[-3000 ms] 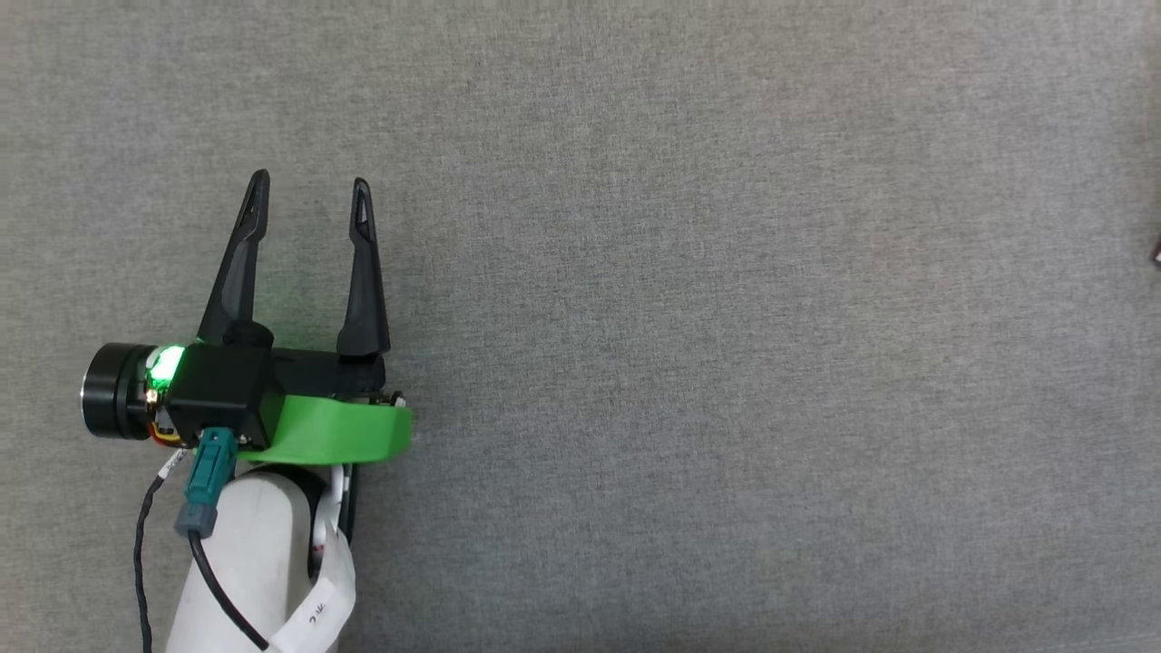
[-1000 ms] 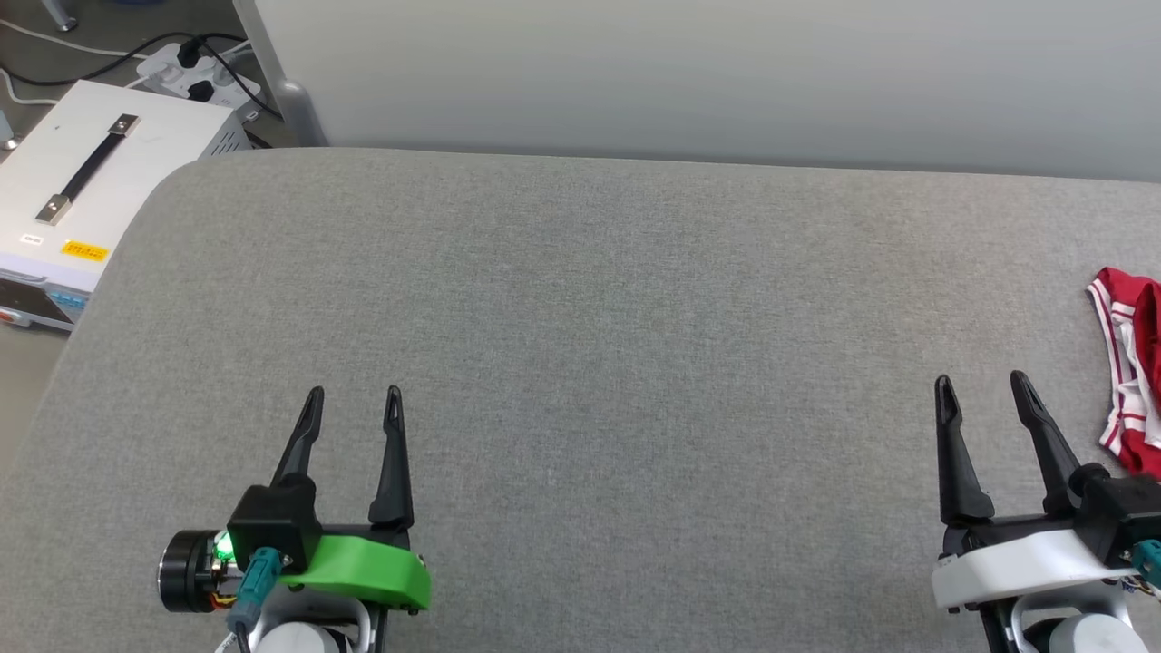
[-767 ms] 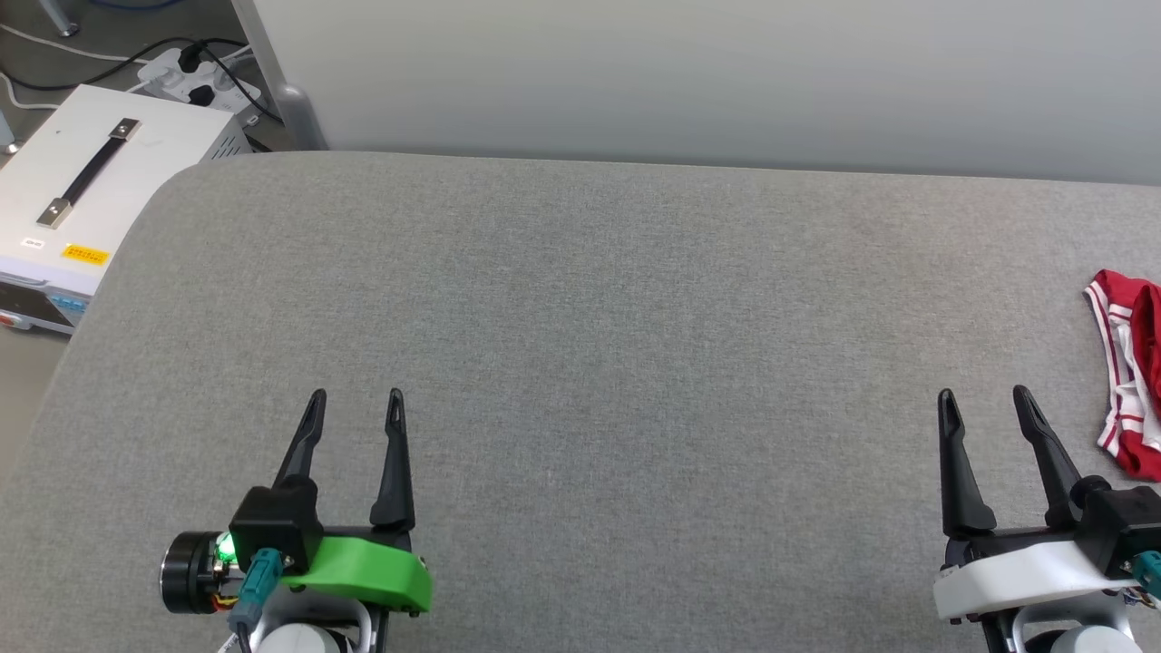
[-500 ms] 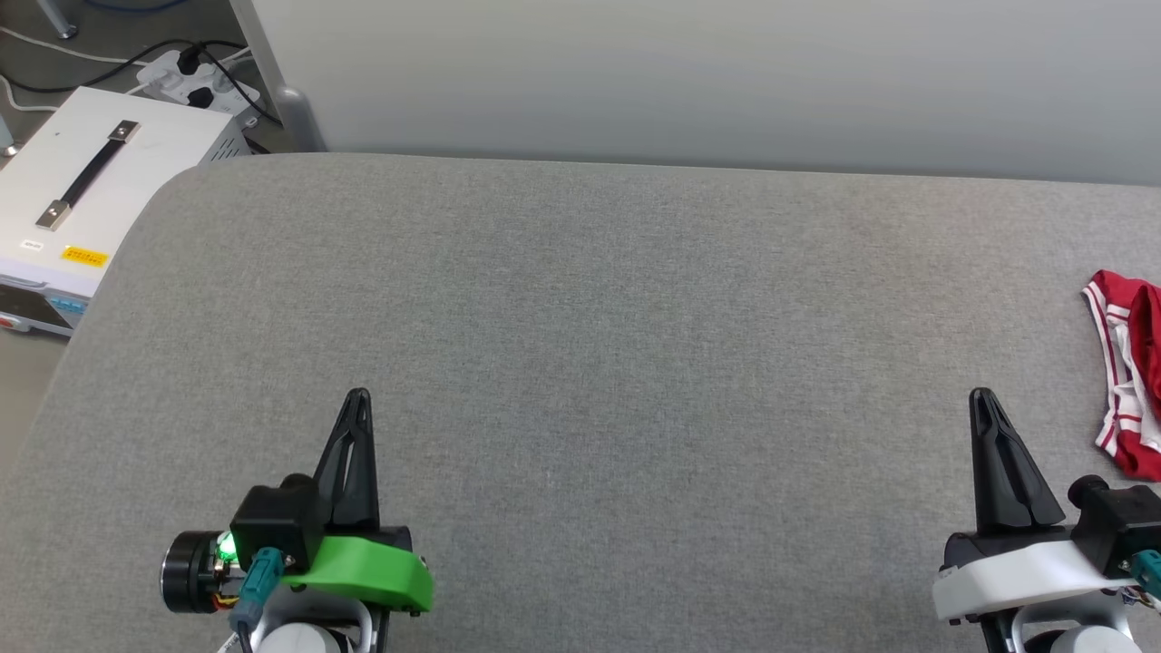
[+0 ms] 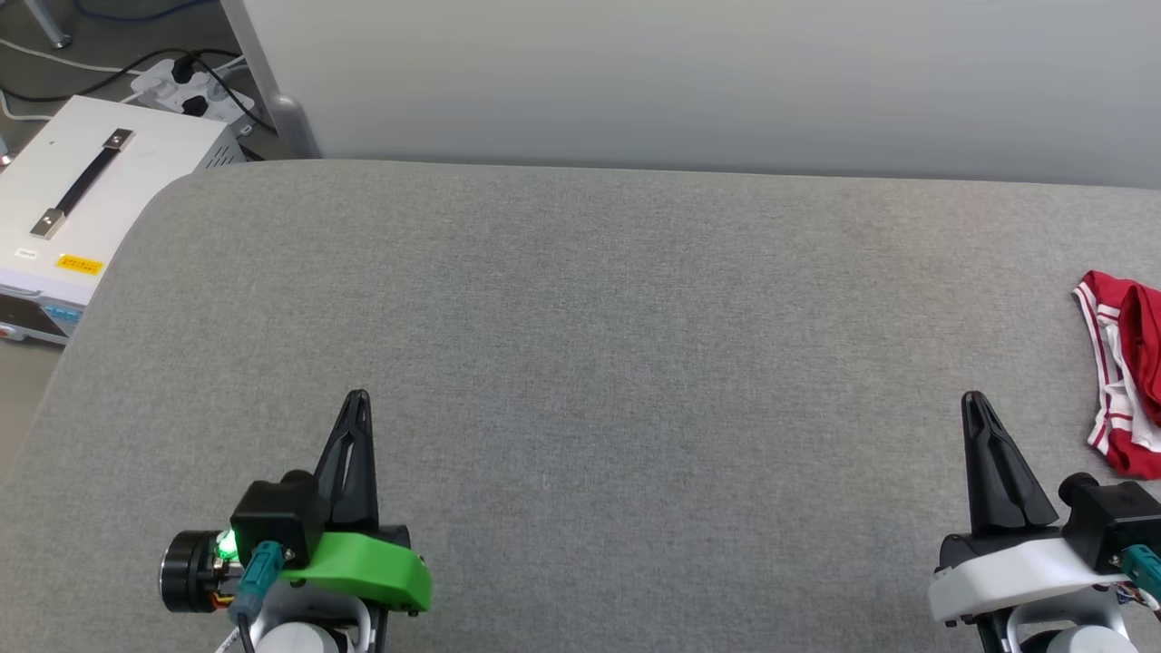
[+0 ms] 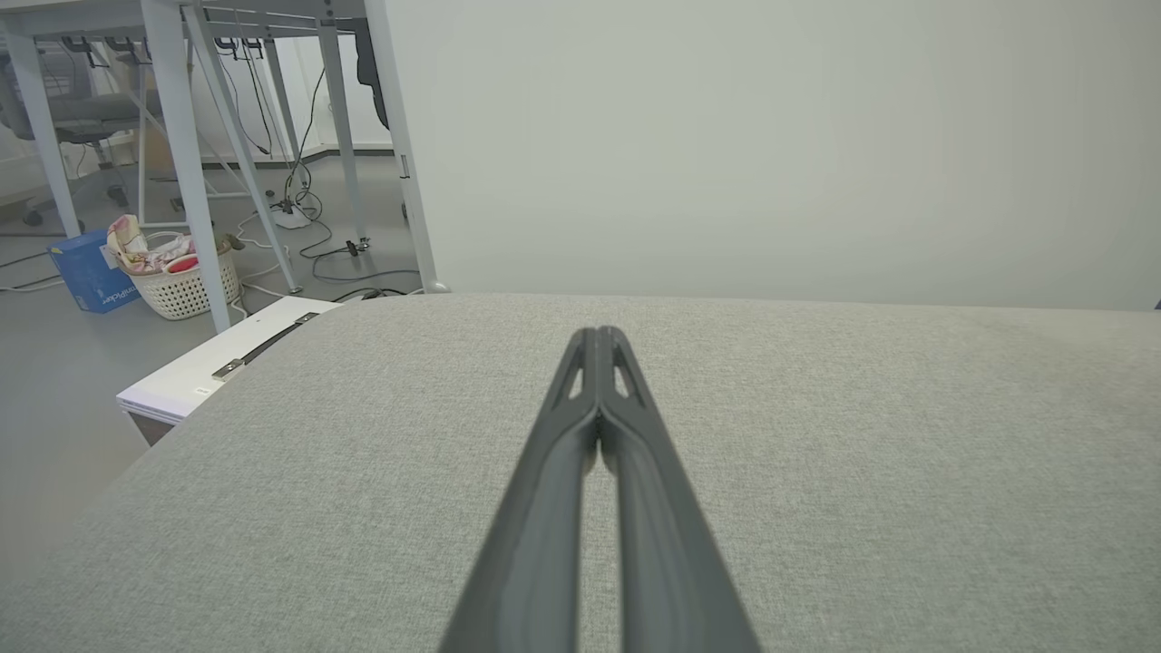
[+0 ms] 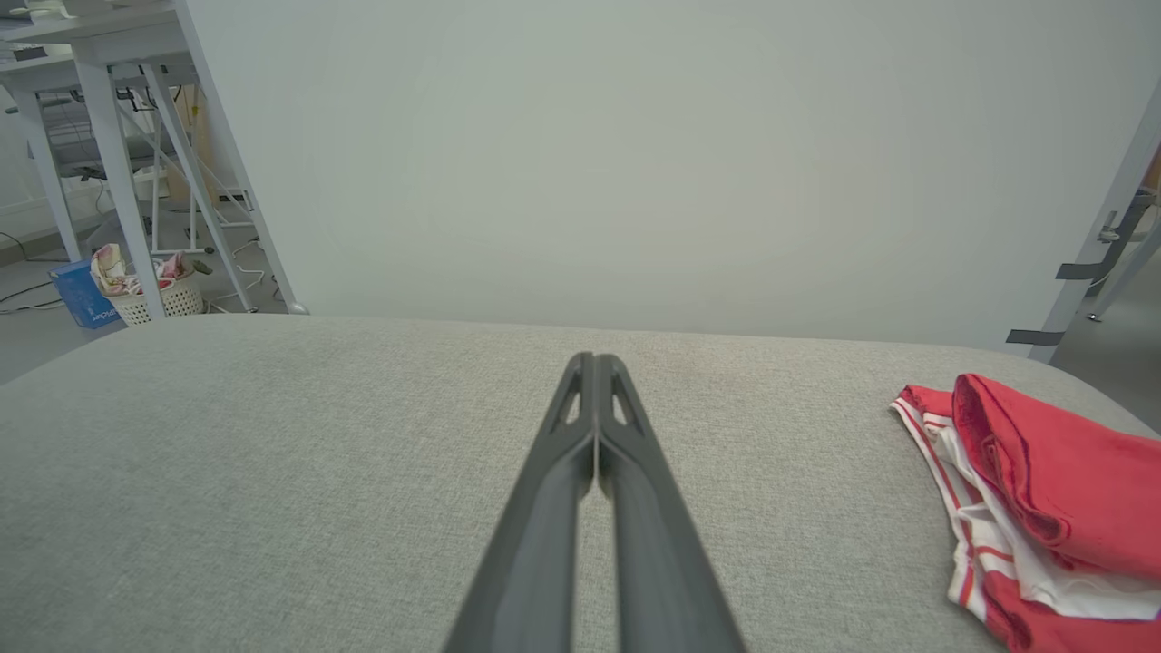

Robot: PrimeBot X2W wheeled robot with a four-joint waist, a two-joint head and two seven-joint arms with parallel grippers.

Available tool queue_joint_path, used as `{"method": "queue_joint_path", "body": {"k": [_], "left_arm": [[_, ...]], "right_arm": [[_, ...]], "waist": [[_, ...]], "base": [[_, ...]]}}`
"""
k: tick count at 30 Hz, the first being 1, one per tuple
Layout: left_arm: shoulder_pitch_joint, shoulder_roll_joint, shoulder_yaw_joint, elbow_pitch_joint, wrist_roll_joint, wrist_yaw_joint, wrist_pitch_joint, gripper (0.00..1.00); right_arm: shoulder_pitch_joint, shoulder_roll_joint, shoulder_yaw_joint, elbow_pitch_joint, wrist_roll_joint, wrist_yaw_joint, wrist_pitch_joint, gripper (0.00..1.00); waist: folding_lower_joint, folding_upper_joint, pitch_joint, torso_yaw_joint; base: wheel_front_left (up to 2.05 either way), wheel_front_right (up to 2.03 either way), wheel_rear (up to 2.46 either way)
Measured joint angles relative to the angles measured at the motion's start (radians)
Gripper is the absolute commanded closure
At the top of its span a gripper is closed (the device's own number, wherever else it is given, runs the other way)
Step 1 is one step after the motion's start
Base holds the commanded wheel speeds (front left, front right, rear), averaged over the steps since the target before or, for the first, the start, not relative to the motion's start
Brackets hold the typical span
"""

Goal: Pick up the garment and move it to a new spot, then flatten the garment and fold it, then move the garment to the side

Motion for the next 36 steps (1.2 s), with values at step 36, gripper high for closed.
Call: {"method": "queue_joint_path", "body": {"k": [36], "left_arm": [[0.0, 0.0, 0.016, -0.016, 0.03, 0.006, 0.075, 1.0]], "right_arm": [[-0.002, 0.0, 0.018, 0.003, -0.03, 0.0, 0.075, 1.0]], "waist": [[0.0, 0.0, -0.021, -0.022]], "base": [[0.0, 0.0, 0.0]]}}
